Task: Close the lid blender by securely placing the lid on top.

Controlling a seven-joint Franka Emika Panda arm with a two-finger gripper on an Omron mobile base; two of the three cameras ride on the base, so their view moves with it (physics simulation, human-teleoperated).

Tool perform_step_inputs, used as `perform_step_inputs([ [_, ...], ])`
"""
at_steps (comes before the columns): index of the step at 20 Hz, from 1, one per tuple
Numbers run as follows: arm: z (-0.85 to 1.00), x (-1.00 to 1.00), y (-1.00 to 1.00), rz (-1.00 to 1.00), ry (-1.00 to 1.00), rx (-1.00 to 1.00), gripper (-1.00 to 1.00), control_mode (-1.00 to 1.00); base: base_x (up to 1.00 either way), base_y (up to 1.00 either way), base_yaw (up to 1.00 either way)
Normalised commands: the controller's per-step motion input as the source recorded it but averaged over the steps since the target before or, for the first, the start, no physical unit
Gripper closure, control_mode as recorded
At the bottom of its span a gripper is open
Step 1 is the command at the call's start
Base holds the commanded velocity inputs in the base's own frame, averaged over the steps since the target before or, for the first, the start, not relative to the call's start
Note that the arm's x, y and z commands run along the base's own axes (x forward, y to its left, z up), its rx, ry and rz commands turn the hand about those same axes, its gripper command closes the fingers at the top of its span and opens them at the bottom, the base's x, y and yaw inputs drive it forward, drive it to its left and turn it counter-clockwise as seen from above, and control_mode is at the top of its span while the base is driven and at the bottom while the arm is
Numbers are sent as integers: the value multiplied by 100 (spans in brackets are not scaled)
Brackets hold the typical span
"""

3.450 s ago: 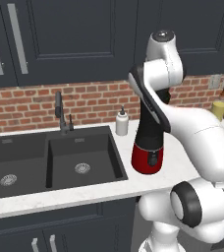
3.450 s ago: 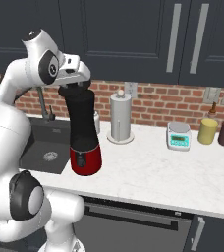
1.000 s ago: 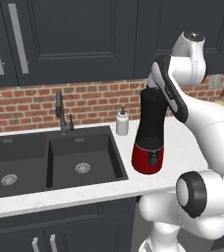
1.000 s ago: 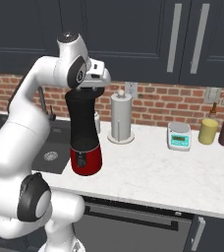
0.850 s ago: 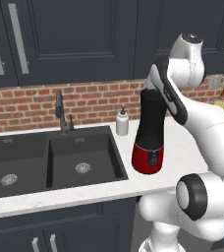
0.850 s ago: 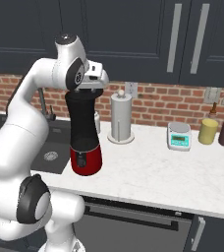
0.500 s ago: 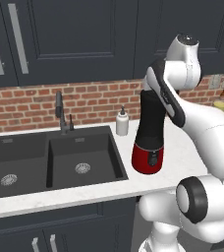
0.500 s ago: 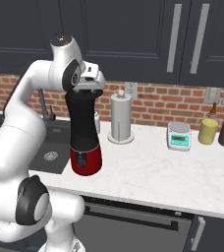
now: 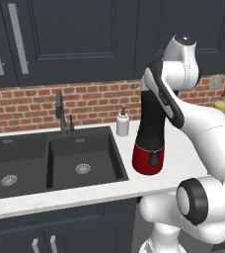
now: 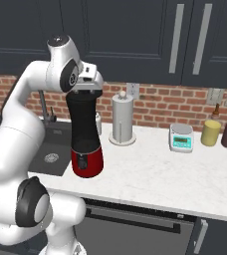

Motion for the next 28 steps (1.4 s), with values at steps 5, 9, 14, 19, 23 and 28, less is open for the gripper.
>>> perform_step_inputs([
  [5, 1, 0, 4, 0, 0, 0, 100, -100, 0, 0, 0],
  [9, 0, 0, 0, 0, 0, 0, 100, -100, 0, 0, 0],
  [14, 0, 0, 5, 0, 0, 0, 100, -100, 0, 0, 0],
  [19, 0, -7, 16, 0, 0, 0, 100, -100, 0, 0, 0],
  [23, 3, -3, 20, 0, 0, 0, 100, -100, 0, 0, 0],
  [28, 0, 0, 9, 0, 0, 0, 100, -100, 0, 0, 0],
])
